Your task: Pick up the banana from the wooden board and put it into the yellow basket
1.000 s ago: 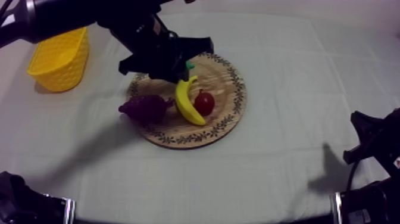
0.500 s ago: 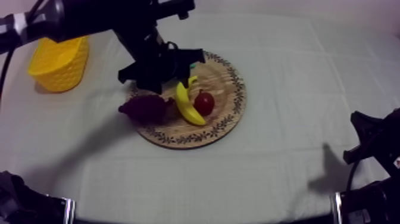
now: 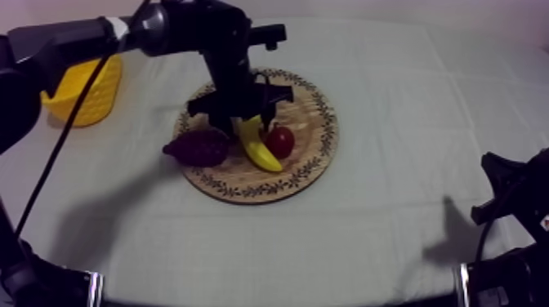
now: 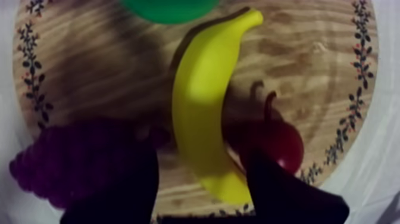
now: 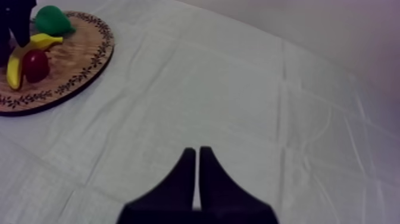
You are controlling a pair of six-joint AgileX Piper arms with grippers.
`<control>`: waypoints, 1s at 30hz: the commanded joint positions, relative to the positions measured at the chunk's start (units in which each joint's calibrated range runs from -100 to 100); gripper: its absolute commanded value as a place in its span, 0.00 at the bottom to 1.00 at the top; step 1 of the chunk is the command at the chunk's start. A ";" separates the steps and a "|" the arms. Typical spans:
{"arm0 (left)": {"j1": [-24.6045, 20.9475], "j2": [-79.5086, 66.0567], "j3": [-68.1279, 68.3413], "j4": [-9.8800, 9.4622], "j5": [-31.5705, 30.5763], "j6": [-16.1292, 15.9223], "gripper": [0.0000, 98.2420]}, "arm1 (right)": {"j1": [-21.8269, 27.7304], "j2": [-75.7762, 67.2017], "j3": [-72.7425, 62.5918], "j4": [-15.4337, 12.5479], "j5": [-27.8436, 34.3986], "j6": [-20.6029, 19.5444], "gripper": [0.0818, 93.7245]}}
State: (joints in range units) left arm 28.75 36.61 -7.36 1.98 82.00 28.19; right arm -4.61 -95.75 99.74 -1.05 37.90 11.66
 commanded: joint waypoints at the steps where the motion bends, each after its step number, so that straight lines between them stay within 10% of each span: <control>1: -0.14 2.20 -1.67 0.14 0.47 -0.34 0.58 | 0.02 -0.01 0.04 0.00 0.01 -0.01 0.00; 13: -1.76 8.61 -7.27 0.26 3.00 -2.06 0.55 | 0.02 -0.01 0.04 0.00 0.01 0.01 0.00; 30: -0.76 10.80 -9.47 0.88 2.65 -3.35 0.25 | 0.02 -0.01 0.04 0.00 0.01 0.00 0.00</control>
State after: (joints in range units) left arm 27.97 47.46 -16.95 2.72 84.77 24.79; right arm -4.61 -95.75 99.74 -1.05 37.90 11.66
